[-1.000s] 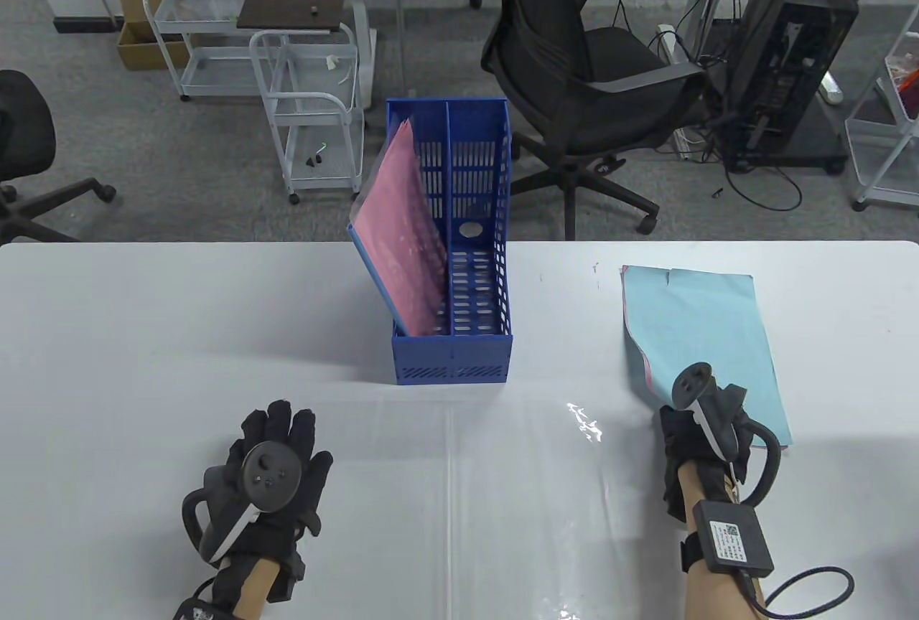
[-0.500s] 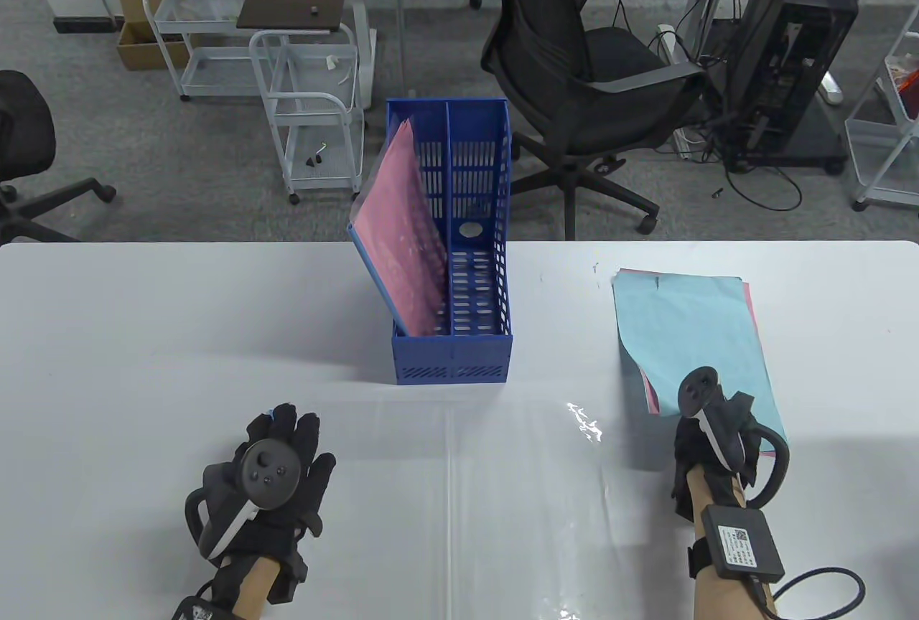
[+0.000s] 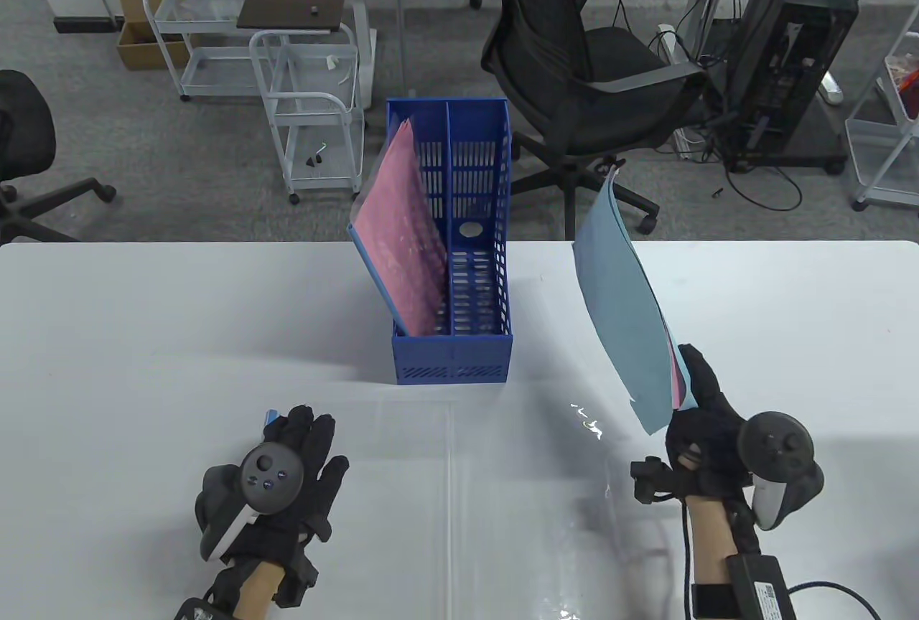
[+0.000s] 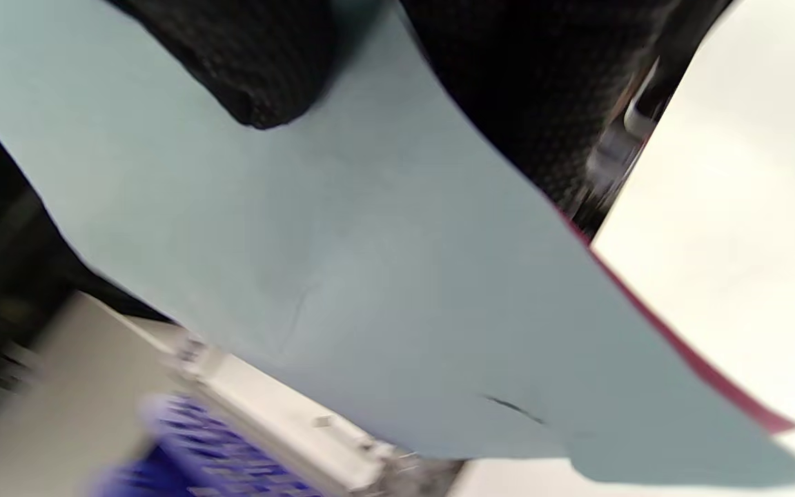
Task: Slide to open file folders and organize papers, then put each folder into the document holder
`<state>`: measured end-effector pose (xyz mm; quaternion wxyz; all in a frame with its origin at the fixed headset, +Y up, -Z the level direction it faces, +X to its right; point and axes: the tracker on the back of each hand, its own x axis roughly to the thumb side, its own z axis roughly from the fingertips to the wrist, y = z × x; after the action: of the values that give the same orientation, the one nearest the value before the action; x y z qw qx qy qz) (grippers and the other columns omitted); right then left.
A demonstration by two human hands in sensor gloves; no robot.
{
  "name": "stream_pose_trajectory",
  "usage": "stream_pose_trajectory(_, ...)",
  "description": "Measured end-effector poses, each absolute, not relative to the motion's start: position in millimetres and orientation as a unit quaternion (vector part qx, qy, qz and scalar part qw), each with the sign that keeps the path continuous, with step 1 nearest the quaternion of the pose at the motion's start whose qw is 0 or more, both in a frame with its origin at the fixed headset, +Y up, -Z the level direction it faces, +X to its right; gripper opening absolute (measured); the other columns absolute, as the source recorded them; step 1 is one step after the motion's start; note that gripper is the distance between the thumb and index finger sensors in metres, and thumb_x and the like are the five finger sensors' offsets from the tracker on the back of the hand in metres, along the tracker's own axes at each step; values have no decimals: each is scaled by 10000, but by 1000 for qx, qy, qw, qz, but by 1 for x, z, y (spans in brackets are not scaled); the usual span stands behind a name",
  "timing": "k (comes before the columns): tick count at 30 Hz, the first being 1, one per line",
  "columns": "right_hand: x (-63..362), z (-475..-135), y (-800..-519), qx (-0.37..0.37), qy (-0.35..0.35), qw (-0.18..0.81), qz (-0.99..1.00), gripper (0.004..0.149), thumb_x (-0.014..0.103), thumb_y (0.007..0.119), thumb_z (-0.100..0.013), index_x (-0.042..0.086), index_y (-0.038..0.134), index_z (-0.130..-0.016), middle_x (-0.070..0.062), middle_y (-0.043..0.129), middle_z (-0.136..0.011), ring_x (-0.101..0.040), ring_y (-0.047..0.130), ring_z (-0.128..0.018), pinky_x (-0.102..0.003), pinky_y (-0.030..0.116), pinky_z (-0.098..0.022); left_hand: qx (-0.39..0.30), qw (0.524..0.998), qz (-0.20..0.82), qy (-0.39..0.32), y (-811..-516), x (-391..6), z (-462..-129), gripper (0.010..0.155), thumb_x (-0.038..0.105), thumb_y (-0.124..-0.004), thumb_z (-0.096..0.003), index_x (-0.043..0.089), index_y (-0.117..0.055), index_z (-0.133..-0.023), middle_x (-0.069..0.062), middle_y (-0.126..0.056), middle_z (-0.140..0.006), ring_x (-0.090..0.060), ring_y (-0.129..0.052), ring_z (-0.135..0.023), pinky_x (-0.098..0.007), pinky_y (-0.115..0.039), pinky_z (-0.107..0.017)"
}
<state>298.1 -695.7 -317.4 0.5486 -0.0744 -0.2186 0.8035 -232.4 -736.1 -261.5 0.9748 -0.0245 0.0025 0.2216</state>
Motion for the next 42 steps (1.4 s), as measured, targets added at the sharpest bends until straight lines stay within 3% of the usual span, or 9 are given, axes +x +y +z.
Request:
stream_pose_trajectory(4, 290, -324, -694, 34, -149, 696, 702, 457, 314, 762, -420, 422, 776, -864, 24, 964, -826, -182, 1106, -591, -388, 970, -477, -33, 961, 274, -29, -736, -226, -260, 668, 561, -728, -462, 366, -622, -1092, 30, -564, -1210, -342, -603, -1129, -570, -579, -797)
stream_pose_trajectory(8, 272, -328, -691, 115, -79, 749, 647, 456, 305, 770, -420, 419, 794, -861, 23, 964, -832, -195, 1097, -600, -403, 958, -484, -65, 926, 362, -83, -741, -214, -260, 709, 570, -731, -463, 371, -540, -1117, 27, -549, -1214, -330, -594, -1136, -568, -571, -802)
stream_pose_trajectory(17, 172, -316, -693, 245, 102, 740, 618, 454, 310, 764, -434, 394, 788, -879, 24, 953, -851, -202, 1079, -635, -417, 936, -513, -207, 703, 649, -204, -768, -182, -264, 900, 602, -790, -452, 341, -276, -1142, 30, -372, -1239, -289, -430, -1189, -559, -475, -840)
stream_pose_trajectory(20, 145, -309, -702, 251, 140, 728, 622, 452, 310, 766, -433, 372, 788, -880, 15, 950, -858, -214, 1072, -654, -435, 928, -520, -176, 628, 726, -219, -770, -182, -264, 824, 546, -823, -451, 359, -399, -1132, 55, -485, -1218, -267, -511, -1180, -574, -502, -829)
stream_pose_trajectory(23, 130, -305, -709, 255, 154, 700, 649, 454, 322, 766, -434, 369, 775, -885, 16, 943, -869, -224, 1059, -688, -450, 918, -535, -132, 571, 780, -219, -767, -188, -264, 544, 449, -828, -472, 364, -735, -1002, 65, -838, -1043, -227, -872, -1004, -555, -640, -780)
stream_pose_trajectory(27, 128, -303, -711, 258, 166, 704, 640, 479, 325, 804, -427, 325, 760, -904, -2, 923, -897, -274, 1031, -730, -510, 873, -566, -59, 631, 749, -194, -758, -198, -261, 435, 423, -803, -481, 355, -846, -908, 49, -984, -873, -195, -1049, -775, -463, -769, -704)
stream_pose_trajectory(33, 167, -307, -689, 299, 188, 677, 646, 855, 583, 843, -374, 261, 466, -1070, -81, 650, -1114, -394, 847, -924, -611, 728, -671, -74, 678, 701, -209, -745, -214, -265, 426, 401, -830, -460, 310, -894, -871, 11, -1044, -770, -196, -1106, -651, -450, -834, -630)
stream_pose_trajectory(39, 187, -299, -699, 222, 162, 596, 755, 878, 612, 846, -337, 201, 530, -1046, -91, 784, -1018, -347, 972, -763, -562, 798, -599, -158, 774, 556, -257, -733, -205, -265, 426, 399, -846, -455, 290, -913, -862, -4, -1063, -741, -200, -1124, -617, -450, -851, -608)
stream_pose_trajectory(42, 181, -294, -707, 191, 129, 591, 773, 724, 553, 867, -338, 189, 717, -945, -46, 952, -842, -274, 1053, -609, -498, 858, -525, -177, 794, 520, -262, -731, -197, -262, 428, 395, -851, -454, 280, -916, -861, -9, -1065, -737, -208, -1126, -610, -455, -852, -604)
